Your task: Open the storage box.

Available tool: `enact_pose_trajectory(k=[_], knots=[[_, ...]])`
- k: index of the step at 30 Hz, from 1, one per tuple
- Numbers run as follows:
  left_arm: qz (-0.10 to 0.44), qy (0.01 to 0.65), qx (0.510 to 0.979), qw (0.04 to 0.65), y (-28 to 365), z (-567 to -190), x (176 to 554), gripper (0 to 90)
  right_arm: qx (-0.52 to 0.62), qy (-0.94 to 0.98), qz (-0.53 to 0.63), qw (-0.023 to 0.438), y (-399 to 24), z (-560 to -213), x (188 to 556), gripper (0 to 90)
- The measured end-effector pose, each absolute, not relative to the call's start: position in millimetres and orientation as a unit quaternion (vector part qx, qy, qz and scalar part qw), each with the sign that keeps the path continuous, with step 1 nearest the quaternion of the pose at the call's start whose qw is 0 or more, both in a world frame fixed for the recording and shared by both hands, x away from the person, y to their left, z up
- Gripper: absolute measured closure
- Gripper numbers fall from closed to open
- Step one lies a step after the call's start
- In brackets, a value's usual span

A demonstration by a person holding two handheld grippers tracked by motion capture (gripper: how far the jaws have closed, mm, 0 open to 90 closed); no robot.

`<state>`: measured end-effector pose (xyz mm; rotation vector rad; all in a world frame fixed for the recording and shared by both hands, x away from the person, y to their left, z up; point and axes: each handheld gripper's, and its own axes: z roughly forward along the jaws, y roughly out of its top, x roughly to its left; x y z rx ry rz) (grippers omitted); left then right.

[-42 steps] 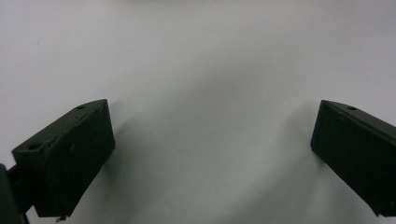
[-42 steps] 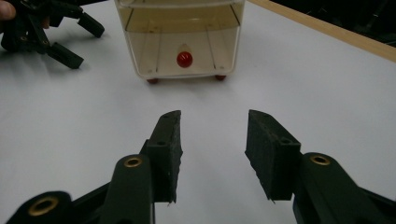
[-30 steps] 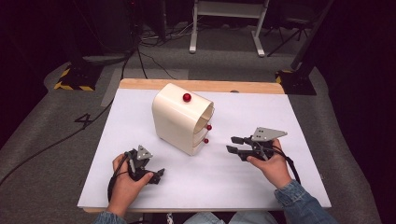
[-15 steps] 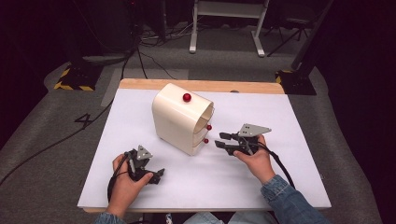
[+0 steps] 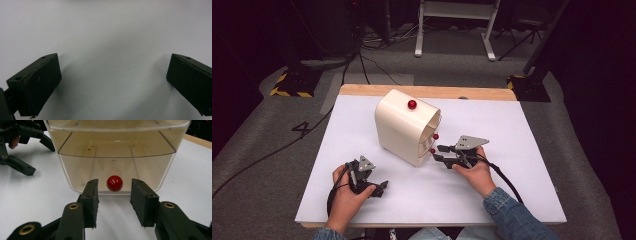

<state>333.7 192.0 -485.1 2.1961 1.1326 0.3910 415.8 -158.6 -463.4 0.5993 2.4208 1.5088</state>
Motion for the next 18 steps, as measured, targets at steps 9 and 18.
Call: enact_pose_trajectory(k=[9,18], knots=[[0.148,0.43,0.833,0.314,192.0,-485.1,333.7,0.0,0.199,0.826,0.514,0.117,-150.7,-471.9,420.3,69.4],[0.149,0.43,0.833,0.314,192.0,-485.0,333.6,0.0,0.196,0.829,0.509,0.124,-150.5,-471.5,420.2,74.9]])
